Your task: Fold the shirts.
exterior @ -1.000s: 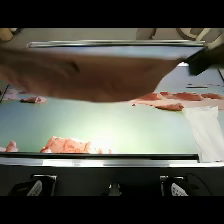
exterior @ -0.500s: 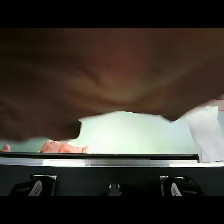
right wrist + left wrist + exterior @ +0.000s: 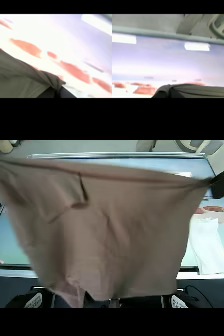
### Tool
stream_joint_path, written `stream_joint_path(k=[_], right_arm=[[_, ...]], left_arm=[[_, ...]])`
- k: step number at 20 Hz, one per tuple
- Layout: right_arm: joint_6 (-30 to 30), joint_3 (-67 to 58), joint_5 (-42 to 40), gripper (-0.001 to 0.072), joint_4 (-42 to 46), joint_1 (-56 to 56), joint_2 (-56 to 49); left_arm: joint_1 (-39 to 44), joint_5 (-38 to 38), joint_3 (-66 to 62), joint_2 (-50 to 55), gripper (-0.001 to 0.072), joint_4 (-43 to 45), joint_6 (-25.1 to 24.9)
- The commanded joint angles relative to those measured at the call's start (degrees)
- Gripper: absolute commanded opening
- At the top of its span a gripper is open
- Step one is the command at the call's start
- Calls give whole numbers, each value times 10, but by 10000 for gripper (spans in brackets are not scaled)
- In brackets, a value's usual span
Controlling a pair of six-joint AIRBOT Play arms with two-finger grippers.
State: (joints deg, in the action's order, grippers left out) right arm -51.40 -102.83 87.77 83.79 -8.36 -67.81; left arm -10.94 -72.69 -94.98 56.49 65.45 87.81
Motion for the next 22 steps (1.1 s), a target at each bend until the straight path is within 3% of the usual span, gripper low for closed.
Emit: stream_joint_path(k=[1, 3, 6, 10, 13, 15, 17, 20, 22], right_arm=[[-6, 49, 43, 19, 9, 0, -170], [-11, 49, -8, 19, 9, 0, -253], [-15, 49, -126, 20, 6, 0, -323], [-30, 49, -312, 20, -14, -1, -330], [-64, 49, -394, 20, -16, -1, -330], [-65, 49, -371, 20, -38, -1, -330], [-59, 49, -271, 20, -46, -1, -327], [-30, 52, -46, 20, -21, -1, -297], [-44, 78, -33, 20, -21, -1, -288]], left_arm=[[28, 45, 168, 97, 32, 14, -27], [47, 109, 235, 163, 33, 14, -34], [70, 179, 234, 259, 33, 1, -63], [80, 283, 177, 318, 33, -6, -68], [78, 329, 112, 347, 33, -10, -56], [77, 325, 85, 362, 33, -10, -45], [77, 275, 83, 363, 33, -9, -44], [63, 75, 71, 351, 33, 2, -101], [67, -31, 94, 352, 33, 27, -58]])
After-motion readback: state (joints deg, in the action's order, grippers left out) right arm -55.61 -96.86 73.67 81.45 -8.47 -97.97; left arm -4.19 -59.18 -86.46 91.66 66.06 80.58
